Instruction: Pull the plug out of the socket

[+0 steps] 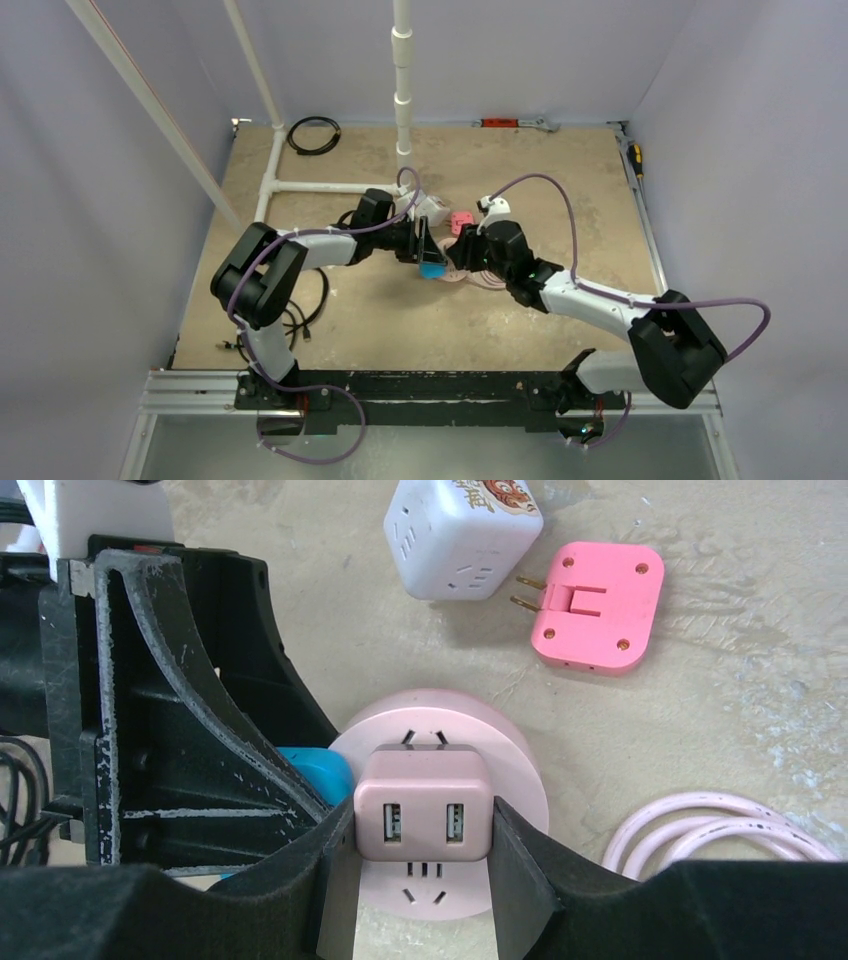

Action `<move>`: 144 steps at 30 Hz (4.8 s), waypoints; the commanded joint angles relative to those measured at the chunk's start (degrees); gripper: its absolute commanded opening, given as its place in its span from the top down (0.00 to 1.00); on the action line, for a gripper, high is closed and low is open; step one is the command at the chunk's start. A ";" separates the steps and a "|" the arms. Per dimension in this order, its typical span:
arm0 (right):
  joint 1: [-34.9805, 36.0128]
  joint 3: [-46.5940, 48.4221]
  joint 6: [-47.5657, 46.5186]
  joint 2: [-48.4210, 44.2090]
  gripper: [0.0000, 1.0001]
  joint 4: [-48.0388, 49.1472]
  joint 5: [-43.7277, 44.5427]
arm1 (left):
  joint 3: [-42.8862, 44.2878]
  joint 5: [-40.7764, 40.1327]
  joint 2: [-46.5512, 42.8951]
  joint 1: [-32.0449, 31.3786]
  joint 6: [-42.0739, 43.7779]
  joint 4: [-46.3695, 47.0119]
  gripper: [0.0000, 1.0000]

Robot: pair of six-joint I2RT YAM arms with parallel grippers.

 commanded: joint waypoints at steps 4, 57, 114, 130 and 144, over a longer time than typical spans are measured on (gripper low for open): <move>4.69 1.00 -2.12 -3.39 1.00 1.99 15.60 | 0.17 -3.60 -0.43 1.38 0.87 -3.44 1.00; -5.41 18.73 -1.79 13.64 1.00 -8.67 -4.82 | 3.07 -4.60 -16.78 5.25 12.27 -20.78 1.00; -5.54 1.20 1.66 -11.05 0.12 -13.37 -5.60 | 6.62 -9.51 -0.61 -4.95 14.92 -27.59 0.49; 8.58 1.74 0.76 -20.81 0.06 -17.72 2.97 | 6.24 -19.65 -11.64 -2.95 17.35 -28.83 0.15; 27.66 10.92 -1.23 -7.89 0.10 -25.44 27.33 | 3.43 -34.10 -28.45 7.43 18.35 -27.16 0.15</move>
